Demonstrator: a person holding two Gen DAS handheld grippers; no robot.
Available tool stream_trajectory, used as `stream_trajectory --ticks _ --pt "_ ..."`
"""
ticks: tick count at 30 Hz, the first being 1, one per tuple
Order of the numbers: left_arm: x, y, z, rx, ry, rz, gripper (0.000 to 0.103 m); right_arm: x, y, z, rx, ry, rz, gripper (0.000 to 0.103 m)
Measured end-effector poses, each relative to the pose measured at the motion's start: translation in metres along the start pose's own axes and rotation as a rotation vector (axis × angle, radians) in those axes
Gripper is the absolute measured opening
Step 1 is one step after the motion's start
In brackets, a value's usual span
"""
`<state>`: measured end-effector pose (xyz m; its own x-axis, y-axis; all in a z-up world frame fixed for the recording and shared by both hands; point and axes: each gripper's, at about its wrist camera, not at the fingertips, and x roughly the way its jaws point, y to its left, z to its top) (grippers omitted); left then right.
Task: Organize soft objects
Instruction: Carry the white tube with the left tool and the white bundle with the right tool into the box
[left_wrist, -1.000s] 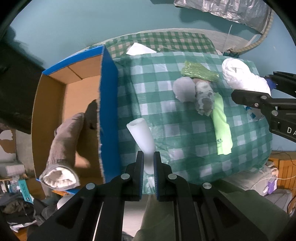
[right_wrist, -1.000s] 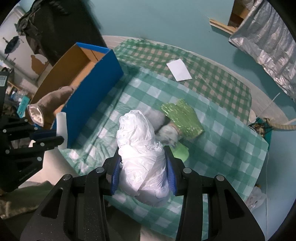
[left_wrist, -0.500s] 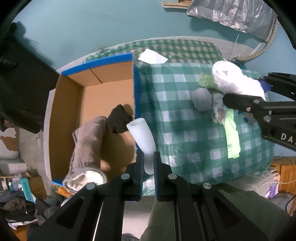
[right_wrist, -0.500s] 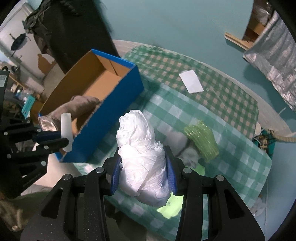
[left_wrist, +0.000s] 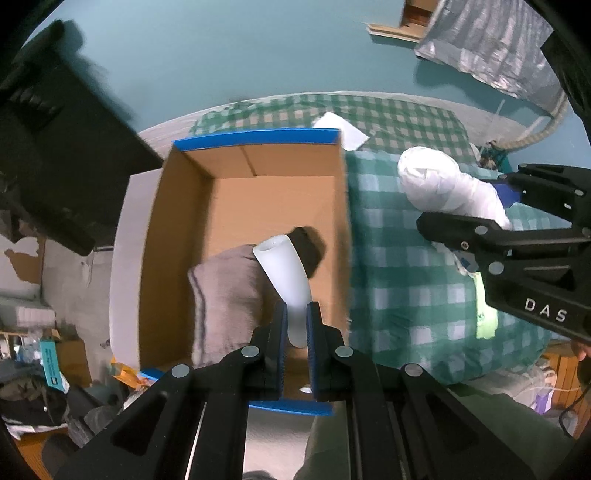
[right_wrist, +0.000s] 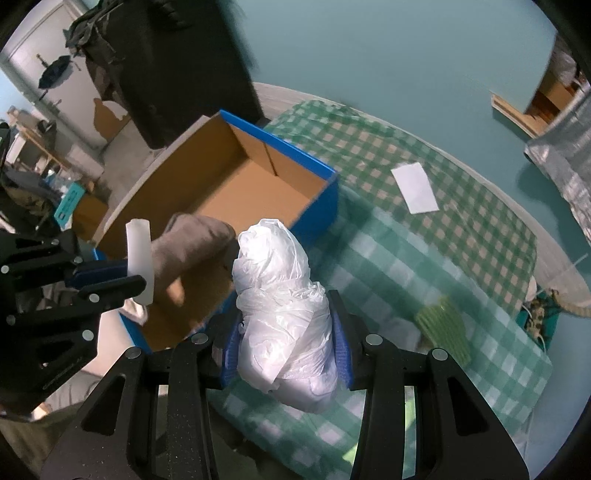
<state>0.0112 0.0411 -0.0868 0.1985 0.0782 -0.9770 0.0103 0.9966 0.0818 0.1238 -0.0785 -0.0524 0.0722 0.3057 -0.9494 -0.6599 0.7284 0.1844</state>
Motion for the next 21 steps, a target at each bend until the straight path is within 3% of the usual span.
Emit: stream_trajectory --ticks 11,21 --pt "0.017 0.051 0.009 -0.079 0.021 0.001 0.010 0.033 0.031 0.038 -0.025 0.020 0.048 0.042" --pt "0.042 0.075 0.015 -0.120 0.061 -0.014 0.010 0.064 0.044 0.060 -0.007 0.054 0.054 0.042"
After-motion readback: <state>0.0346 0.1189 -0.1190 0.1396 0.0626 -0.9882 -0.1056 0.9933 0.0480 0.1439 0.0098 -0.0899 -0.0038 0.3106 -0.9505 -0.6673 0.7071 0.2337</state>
